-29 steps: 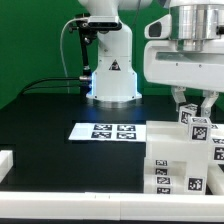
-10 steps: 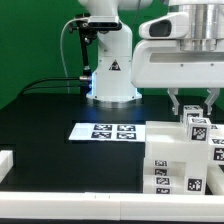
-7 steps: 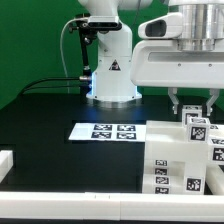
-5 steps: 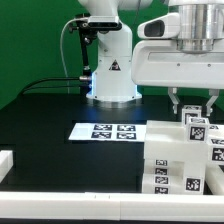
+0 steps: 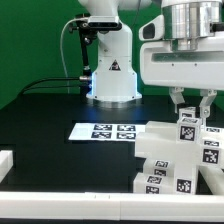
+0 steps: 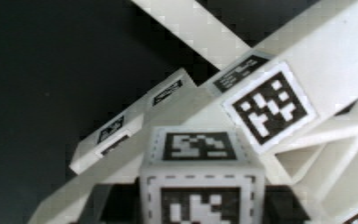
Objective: Assemble chair
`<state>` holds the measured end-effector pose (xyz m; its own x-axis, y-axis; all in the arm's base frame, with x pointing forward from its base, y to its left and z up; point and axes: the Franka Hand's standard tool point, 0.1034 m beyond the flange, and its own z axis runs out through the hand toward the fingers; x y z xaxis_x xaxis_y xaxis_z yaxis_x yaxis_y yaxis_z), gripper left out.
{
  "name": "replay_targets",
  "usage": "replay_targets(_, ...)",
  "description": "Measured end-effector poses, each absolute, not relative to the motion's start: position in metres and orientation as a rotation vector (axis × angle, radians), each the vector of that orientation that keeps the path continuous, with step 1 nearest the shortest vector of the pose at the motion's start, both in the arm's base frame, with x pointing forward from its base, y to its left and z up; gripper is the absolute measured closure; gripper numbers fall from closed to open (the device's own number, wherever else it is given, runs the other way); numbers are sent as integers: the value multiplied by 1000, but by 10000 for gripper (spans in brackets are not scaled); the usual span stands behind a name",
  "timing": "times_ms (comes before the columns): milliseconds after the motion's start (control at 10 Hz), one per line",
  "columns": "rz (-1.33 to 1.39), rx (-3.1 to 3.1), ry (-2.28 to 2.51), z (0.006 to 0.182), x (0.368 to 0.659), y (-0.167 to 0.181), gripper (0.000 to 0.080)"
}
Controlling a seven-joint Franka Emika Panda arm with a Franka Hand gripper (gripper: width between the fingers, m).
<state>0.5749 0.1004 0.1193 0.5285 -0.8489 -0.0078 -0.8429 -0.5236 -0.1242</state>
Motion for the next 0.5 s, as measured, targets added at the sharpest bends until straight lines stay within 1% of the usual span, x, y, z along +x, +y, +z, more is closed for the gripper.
replay_targets(300,-39,-2364,1811,119,580,97,518)
replay_targets(400,-43,-2333,1837,119,580,97,518)
replay_targets(500,-43,-2348,1819,119,580,98,409)
